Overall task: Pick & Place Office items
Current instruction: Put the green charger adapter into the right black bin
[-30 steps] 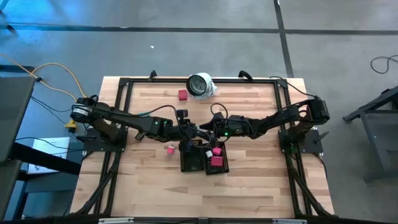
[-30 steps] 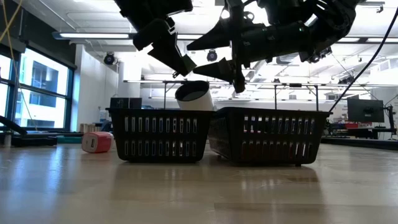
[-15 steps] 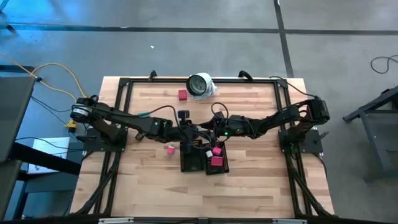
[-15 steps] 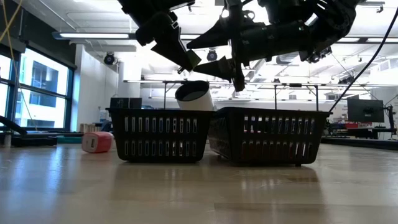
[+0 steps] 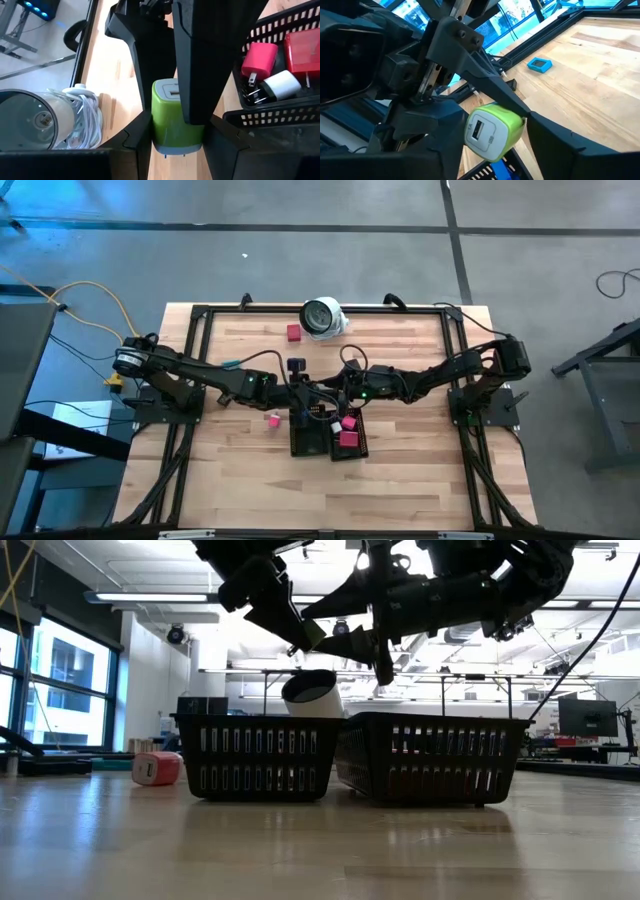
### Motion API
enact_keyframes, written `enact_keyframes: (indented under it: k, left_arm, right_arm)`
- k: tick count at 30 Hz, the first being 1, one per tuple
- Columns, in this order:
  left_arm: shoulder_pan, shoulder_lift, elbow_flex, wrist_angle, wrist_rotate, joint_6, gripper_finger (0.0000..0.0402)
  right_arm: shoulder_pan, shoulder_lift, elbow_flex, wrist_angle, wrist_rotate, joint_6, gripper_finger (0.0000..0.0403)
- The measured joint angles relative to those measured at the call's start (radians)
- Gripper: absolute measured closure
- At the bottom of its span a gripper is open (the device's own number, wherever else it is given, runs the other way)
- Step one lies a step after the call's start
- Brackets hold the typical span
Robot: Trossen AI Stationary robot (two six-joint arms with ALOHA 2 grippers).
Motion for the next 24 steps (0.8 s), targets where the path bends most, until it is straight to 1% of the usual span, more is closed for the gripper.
enact_keyframes:
  k: [6, 9, 21, 24]
  left_arm:
    - [0.0, 0.0, 0.0, -0.001, -0.006, 0.004, 0.0273]
    - [-0.004, 0.0, -0.001, -0.001, -0.01, 0.013, 0.0273]
    - [-0.013, 0.0, -0.002, 0.016, -0.019, 0.038, 0.0274]
    - [-0.013, 0.0, -0.002, 0.016, -0.019, 0.038, 0.026]
  right_arm:
    - [0.0, 0.0, -0.001, -0.005, 0.005, -0.01, 0.0258]
    - [0.0, -0.001, -0.001, -0.012, 0.005, -0.02, 0.0272]
    - [0.0, -0.001, -0.001, -0.019, -0.004, -0.054, 0.0278]
    - [0.0, -0.001, -0.001, -0.019, -0.006, -0.067, 0.0278]
